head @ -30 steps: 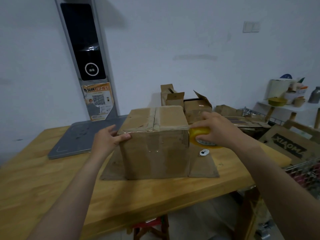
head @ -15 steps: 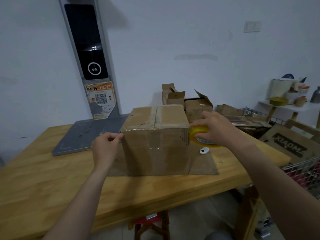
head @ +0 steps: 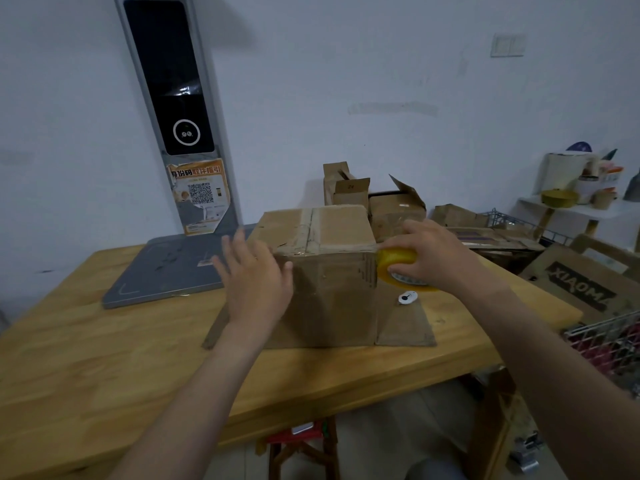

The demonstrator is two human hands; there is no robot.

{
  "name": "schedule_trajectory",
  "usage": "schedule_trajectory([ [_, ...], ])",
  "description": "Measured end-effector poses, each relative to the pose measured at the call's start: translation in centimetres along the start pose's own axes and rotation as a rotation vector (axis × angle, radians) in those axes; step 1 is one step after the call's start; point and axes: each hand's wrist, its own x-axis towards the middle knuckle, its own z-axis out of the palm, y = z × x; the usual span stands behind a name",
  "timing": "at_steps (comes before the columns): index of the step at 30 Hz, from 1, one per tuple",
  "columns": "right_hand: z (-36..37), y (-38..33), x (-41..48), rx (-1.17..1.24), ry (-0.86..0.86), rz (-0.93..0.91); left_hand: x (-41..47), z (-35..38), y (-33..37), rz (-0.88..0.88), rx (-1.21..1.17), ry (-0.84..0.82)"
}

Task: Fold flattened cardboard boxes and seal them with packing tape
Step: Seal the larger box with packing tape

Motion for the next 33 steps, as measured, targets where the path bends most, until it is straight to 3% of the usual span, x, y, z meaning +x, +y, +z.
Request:
schedule_trajectory([
  [3, 0.2, 0.3, -0.4, 0.07, 0.026, -0.061, 0.3, 0.2, 2.0, 0.266, -0.213, -0.053],
  [8, 0.7, 0.7, -1.6, 0.191, 0.1, -0.185, 0.1, 1.1, 4.5, 0.445, -0.19, -0.171],
  [13, 1.2, 1.1, -1.8, 0.224, 0.111, -0.202, -0.5, 1.6, 5.1, 0.392, -0.191, -0.109],
  [18, 1.5, 1.6, -1.8, 0.296, 0.121, -0.138, -0.6, 1.7, 8.8, 0.226, -0.055, -0.137],
  [24, 2.9, 4.8, -3.7, 0.644, 0.202, -0.092, -0.3, 2.8, 9.5, 0.141, -0.065, -0.07],
  [33, 2.6, 6.7, -2.8, 0.466, 0.211, -0.276, -0.2, 3.3, 10.1, 0.159, -0.064, -0.034],
])
